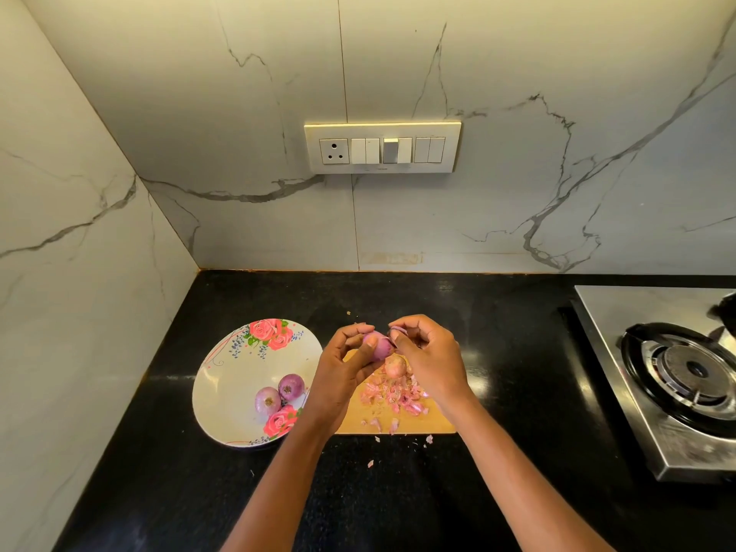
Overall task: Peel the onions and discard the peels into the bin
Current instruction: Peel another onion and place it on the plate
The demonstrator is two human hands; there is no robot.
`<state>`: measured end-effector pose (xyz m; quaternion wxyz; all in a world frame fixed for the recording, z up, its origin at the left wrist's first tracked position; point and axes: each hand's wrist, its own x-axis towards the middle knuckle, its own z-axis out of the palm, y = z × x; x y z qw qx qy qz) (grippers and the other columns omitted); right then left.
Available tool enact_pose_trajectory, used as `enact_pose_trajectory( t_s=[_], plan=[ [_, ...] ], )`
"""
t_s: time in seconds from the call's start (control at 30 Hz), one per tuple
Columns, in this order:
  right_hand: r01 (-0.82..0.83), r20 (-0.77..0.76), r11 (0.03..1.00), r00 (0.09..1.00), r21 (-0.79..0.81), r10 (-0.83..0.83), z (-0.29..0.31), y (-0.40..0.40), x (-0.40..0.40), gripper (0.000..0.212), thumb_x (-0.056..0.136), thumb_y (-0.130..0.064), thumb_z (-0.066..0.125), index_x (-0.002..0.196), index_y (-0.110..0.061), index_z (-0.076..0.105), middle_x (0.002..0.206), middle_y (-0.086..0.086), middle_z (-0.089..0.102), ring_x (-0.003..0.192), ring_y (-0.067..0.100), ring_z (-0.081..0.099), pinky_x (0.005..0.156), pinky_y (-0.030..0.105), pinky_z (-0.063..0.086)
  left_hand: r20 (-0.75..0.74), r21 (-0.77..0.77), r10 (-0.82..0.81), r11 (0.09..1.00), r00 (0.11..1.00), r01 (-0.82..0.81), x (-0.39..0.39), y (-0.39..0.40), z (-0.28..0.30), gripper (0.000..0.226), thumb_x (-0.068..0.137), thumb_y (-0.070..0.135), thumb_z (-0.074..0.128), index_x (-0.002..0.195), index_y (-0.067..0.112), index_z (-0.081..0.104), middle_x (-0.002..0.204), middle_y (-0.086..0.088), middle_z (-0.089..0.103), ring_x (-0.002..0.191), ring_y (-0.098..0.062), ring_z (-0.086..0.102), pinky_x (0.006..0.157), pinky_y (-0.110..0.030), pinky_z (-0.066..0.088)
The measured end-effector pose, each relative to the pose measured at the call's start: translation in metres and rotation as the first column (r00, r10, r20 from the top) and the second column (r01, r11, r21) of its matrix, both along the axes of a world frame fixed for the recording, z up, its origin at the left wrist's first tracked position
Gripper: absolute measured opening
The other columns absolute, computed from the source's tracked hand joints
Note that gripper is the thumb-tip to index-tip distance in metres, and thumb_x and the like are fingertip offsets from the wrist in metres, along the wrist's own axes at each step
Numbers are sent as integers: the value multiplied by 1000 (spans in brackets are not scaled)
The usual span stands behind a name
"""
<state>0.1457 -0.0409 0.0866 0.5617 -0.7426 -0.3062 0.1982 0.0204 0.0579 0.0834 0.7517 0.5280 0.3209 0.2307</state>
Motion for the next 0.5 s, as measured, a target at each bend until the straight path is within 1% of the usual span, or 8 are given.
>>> enact_pose_trajectory(
  t_s=[0.07, 0.1, 0.2, 0.27, 0.33, 0.43, 0.5],
  plan=[
    [14, -14, 1000, 1000, 6, -14, -1, 1, -1, 11, 95, -17, 70, 102, -25, 74, 94, -12, 73, 92, 2, 69, 80, 21, 57, -10, 36, 18, 999, 1000, -18, 0, 0, -1, 38, 87, 27, 68, 123, 16, 62, 125, -11, 67, 112, -27, 70, 97, -44, 57],
    [32, -51, 999, 998, 15, -31, -1, 1, -1, 12, 95, -15, 69, 102, -24, 74, 94, -10, 73, 92, 4, 69, 79, 21, 58, 3, 23, 21, 1000, 1000, -21, 0, 0, -1, 38, 87, 26, 68, 123, 16, 61, 125, -13, 67, 112, -28, 70, 97, -44, 57],
    [74, -257, 995, 965, 70, -54, 1, 1, 0, 16, 97, -6, 65, 104, -17, 74, 100, 2, 72, 90, 13, 74, 79, 27, 62, 66, -73, 43, 997, 997, -38, -2, 3, -1, 36, 89, 25, 66, 123, 15, 60, 124, -14, 67, 112, -32, 70, 95, -42, 59],
    [56, -286, 997, 957, 60, -37, 0, 0, 2, 17, 98, -5, 64, 107, -16, 74, 101, 4, 72, 88, 10, 74, 81, 28, 62, 85, -113, 70, 992, 994, -60, -2, 5, -1, 36, 88, 26, 65, 123, 16, 60, 124, -13, 67, 111, -33, 70, 91, -40, 60],
    [4, -256, 1000, 967, 5, -3, -2, -1, 5, 19, 98, -7, 63, 108, -18, 75, 102, 0, 73, 89, 7, 73, 82, 26, 61, 81, -125, 86, 989, 993, -76, -3, 5, -1, 35, 88, 27, 64, 122, 17, 61, 123, -13, 68, 109, -34, 71, 88, -38, 61],
    [-107, -88, 980, 992, -166, 93, -7, 0, 8, 20, 98, -15, 65, 112, -26, 74, 107, -14, 72, 101, 1, 66, 85, 15, 51, 44, -100, 107, 990, 993, -102, -3, 4, -2, 36, 87, 31, 64, 121, 19, 61, 120, -12, 70, 106, -31, 73, 86, -36, 62],
    [-152, -27, 965, 988, -213, 150, -9, 2, 6, 20, 99, -23, 65, 116, -31, 72, 114, -16, 70, 108, -1, 62, 90, 17, 50, 12, -74, 120, 990, 993, -118, -2, 3, -3, 38, 86, 35, 65, 121, 20, 60, 119, -11, 71, 103, -29, 74, 83, -34, 62]
  ],
)
